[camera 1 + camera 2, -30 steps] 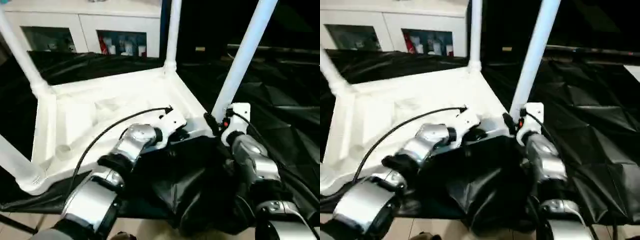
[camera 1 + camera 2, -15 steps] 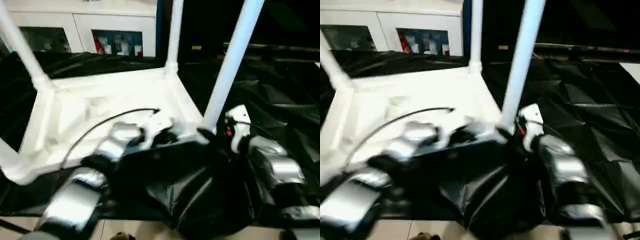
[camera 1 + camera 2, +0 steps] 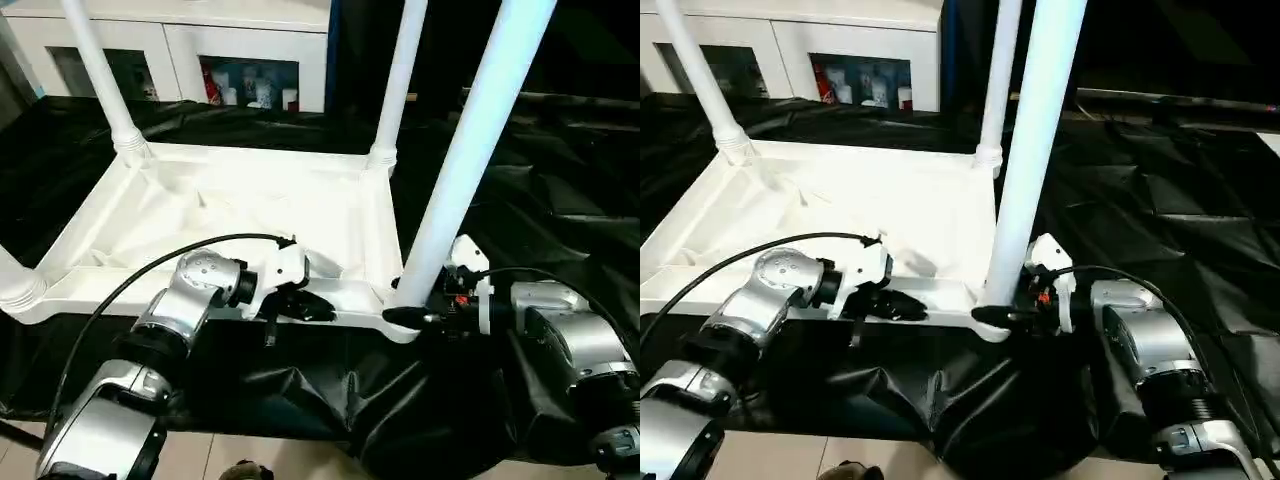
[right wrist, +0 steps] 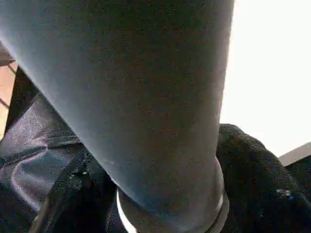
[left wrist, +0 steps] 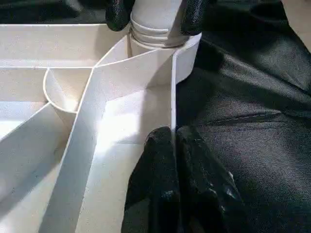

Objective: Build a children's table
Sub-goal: Rotate leg to tighten

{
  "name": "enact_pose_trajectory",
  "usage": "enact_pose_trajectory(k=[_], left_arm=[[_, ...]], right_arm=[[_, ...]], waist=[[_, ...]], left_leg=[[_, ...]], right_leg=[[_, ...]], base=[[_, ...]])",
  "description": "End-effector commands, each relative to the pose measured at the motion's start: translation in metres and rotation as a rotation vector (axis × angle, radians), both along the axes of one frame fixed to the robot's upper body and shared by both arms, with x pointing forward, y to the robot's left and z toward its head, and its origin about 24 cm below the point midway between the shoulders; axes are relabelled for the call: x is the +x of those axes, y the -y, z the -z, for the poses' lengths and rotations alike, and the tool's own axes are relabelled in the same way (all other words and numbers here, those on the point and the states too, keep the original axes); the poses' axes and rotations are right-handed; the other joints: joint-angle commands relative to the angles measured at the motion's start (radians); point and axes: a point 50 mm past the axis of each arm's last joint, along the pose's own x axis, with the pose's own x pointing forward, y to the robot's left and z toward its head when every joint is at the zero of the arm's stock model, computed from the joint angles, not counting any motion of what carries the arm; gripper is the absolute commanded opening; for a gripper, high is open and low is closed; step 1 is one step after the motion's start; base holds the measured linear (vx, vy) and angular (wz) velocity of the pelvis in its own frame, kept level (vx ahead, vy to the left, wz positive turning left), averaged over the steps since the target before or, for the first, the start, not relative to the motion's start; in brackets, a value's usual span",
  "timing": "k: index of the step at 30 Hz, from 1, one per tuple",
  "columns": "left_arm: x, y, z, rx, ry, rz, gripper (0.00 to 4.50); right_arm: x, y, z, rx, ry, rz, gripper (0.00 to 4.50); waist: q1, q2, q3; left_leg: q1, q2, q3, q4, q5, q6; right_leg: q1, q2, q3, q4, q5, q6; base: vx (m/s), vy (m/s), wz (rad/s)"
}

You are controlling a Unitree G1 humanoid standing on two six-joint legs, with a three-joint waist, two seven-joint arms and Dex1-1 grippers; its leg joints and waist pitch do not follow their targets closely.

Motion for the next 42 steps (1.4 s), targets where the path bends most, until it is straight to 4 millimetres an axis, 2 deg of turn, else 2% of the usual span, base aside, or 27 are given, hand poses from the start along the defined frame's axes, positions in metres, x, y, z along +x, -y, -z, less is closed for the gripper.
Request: enact_pose_trajectory(k=[1,5,7,9,12,13,15,16,18,19,20,21,23,24,25,29,31,32,34,35,37,39,42], left_arm=[[0.000,0.008,-0.006,-0.051,0.020,0.013,0.00],[0.006,0.014,-0.006,-0.059,0.044,-0.077,0.00],[0.013,0.018,-0.006,-0.059,0.072,-0.157,0.00],[0.021,0.028,-0.006,-0.068,0.100,-0.253,0.00],[0.027,0.039,-0.006,-0.081,0.108,-0.328,0.00],[0.030,0.050,-0.006,-0.090,0.109,-0.378,0.00],[0.033,0.061,-0.006,-0.095,0.108,-0.421,0.00],[0.034,0.067,-0.006,-0.099,0.110,-0.442,0.00],[0.035,0.071,-0.006,-0.101,0.113,-0.456,0.00],[0.035,0.081,-0.008,-0.108,0.119,-0.466,0.00],[0.035,0.087,-0.009,-0.113,0.123,-0.460,0.00],[0.035,0.088,-0.009,-0.115,0.123,-0.457,0.00],[0.035,0.089,-0.010,-0.121,0.126,-0.450,0.00],[0.036,0.088,-0.011,-0.126,0.128,-0.443,0.00],[0.036,0.087,-0.012,-0.130,0.129,-0.437,0.00],[0.035,0.082,-0.012,-0.132,0.127,-0.410,0.00],[0.031,0.074,-0.009,-0.137,0.117,-0.329,0.00],[0.030,0.073,-0.009,-0.137,0.116,-0.326,0.00],[0.025,0.064,-0.007,-0.134,0.096,-0.245,0.00],[0.024,0.062,-0.007,-0.132,0.092,-0.233,0.00],[0.016,0.047,-0.006,-0.113,0.070,-0.117,0.00],[0.015,0.045,-0.005,-0.110,0.062,-0.106,0.00],[0.007,0.030,-0.005,-0.097,0.021,-0.019,0.00]], right_arm=[[-0.003,-0.005,0.001,0.002,-0.007,-0.010,2.70],[-0.005,-0.010,0.010,0.006,-0.018,0.051,2.54],[-0.003,-0.012,0.017,-0.006,-0.012,0.118,2.54],[0.006,-0.014,0.029,-0.050,0.015,0.295,2.54],[0.014,-0.018,0.037,-0.044,0.007,0.460,2.53],[0.020,-0.024,0.041,-0.015,-0.012,0.591,2.53],[0.024,-0.033,0.045,0.004,-0.022,0.680,2.53],[0.027,-0.038,0.046,0.015,-0.031,0.718,2.52],[0.028,-0.042,0.047,0.021,-0.037,0.744,2.52],[0.033,-0.056,0.047,0.041,-0.044,0.775,2.52],[0.035,-0.067,0.045,0.051,-0.035,0.762,2.52],[0.036,-0.071,0.044,0.053,-0.030,0.755,2.52],[0.037,-0.077,0.041,0.068,-0.013,0.714,2.52],[0.037,-0.077,0.039,0.080,-0.007,0.696,2.87],[0.037,-0.075,0.037,0.089,-0.003,0.685,3.08],[0.035,-0.071,0.033,0.121,-0.002,0.615,3.44],[0.029,-0.059,0.025,0.132,0.025,0.454,3.44],[0.029,-0.058,0.025,0.133,0.026,0.447,3.44],[0.021,-0.042,0.017,0.131,0.039,0.319,3.44],[0.020,-0.040,0.016,0.128,0.041,0.304,3.44],[0.011,-0.020,0.007,0.094,0.044,0.169,3.44],[0.009,-0.017,0.006,0.086,0.045,0.150,3.44],[0.002,-0.005,0.001,0.046,0.035,0.057,3.44]], waist=[[0.001,-0.016,-0.067],[0.001,-0.016,-0.066],[-0.004,-0.017,-0.065],[-0.008,-0.014,-0.063],[-0.015,-0.018,-0.063],[-0.027,-0.014,-0.057],[-0.033,-0.012,-0.060],[-0.037,-0.008,-0.058],[-0.035,-0.010,-0.060],[-0.036,-0.008,-0.063],[-0.036,0.001,-0.064],[-0.039,-0.004,-0.064],[-0.037,-0.005,-0.065],[-0.037,-0.008,-0.065],[-0.036,-0.007,-0.066],[-0.033,-0.009,-0.066],[-0.026,-0.011,-0.067],[-0.026,-0.011,-0.067],[-0.022,-0.012,-0.068],[-0.020,-0.011,-0.069],[-0.013,-0.013,-0.071],[-0.012,-0.010,-0.070],[-0.008,-0.008,-0.065]], left_leg=[[0.036,0.061,-0.030,-0.068,-0.214,0.045],[0.036,0.061,-0.031,-0.069,-0.219,0.040],[0.037,0.058,-0.034,-0.071,-0.240,0.026],[0.041,0.057,-0.036,-0.072,-0.268,0.009],[0.043,0.054,-0.040,-0.075,-0.306,-0.016],[0.046,0.052,-0.042,-0.078,-0.345,-0.031],[0.051,0.052,-0.046,-0.079,-0.372,-0.045],[0.050,0.051,-0.045,-0.081,-0.382,-0.045],[0.050,0.049,-0.047,-0.080,-0.385,-0.041],[0.045,0.049,-0.046,-0.081,-0.359,-0.031],[0.044,0.048,-0.047,-0.081,-0.353,-0.031],[0.044,0.048,-0.045,-0.082,-0.347,-0.031],[0.043,0.047,-0.044,-0.080,-0.339,-0.018],[0.039,0.048,-0.043,-0.080,-0.329,-0.007],[0.040,0.048,-0.042,-0.079,-0.318,0.002],[0.038,0.048,-0.042,-0.078,-0.303,0.018],[0.035,0.049,-0.042,-0.076,-0.289,0.036],[0.033,0.050,-0.042,-0.075,-0.277,0.040],[0.032,0.052,-0.039,-0.072,-0.237,0.064],[0.030,0.053,-0.038,-0.070,-0.228,0.071],[0.029,0.056,-0.034,-0.066,-0.201,0.089],[0.030,0.057,-0.032,-0.066,-0.207,0.091],[0.034,0.062,-0.034,-0.070,-0.243,0.072]], right_leg=[[0.033,-0.063,0.034,-0.068,-0.168,-0.248],[0.032,-0.062,0.035,-0.069,-0.180,-0.242],[0.031,-0.063,0.035,-0.074,-0.218,-0.234],[0.025,-0.065,0.036,-0.081,-0.263,-0.224],[0.027,-0.067,0.035,-0.090,-0.346,-0.193],[0.017,-0.064,0.036,-0.096,-0.388,-0.183],[0.017,-0.066,0.035,-0.101,-0.417,-0.170],[0.014,-0.065,0.036,-0.104,-0.413,-0.169],[0.018,-0.064,0.035,-0.105,-0.410,-0.163],[0.020,-0.065,0.037,-0.101,-0.364,-0.168],[0.022,-0.064,0.037,-0.098,-0.351,-0.171],[0.022,-0.061,0.036,-0.097,-0.323,-0.177],[0.026,-0.062,0.036,-0.096,-0.296,-0.185],[0.029,-0.063,0.036,-0.095,-0.287,-0.187],[0.030,-0.063,0.036,-0.094,-0.278,-0.188],[0.033,-0.064,0.035,-0.094,-0.280,-0.189],[0.040,-0.064,0.035,-0.094,-0.264,-0.186],[0.042,-0.064,0.035,-0.090,-0.242,-0.189],[0.045,-0.062,0.034,-0.082,-0.164,-0.216],[0.046,-0.062,0.033,-0.079,-0.147,-0.225],[0.048,-0.061,0.031,-0.071,-0.107,-0.248],[0.043,-0.060,0.030,-0.070,-0.120,-0.258],[0.039,-0.063,0.031,-0.076,-0.192,-0.255]], base=[[0.000,0.000,0.00],[0.000,0.000,0.00],[0.000,0.000,0.00],[0.000,0.000,0.00],[0.000,0.000,0.00],[0.000,0.000,0.00],[0.000,0.000,0.00],[0.000,0.000,0.00],[0.000,0.000,0.00],[0.000,0.000,0.00],[0.000,0.000,0.00],[0.000,0.000,0.00],[0.000,0.000,0.00],[0.000,0.000,0.00],[0.000,0.000,0.00],[0.000,0.000,0.00],[0.000,0.000,0.00],[0.000,0.000,0.00],[0.000,0.000,0.00],[0.000,0.000,0.00],[0.000,0.000,0.00],[0.000,0.000,0.00],[0.000,0.000,0.00]])
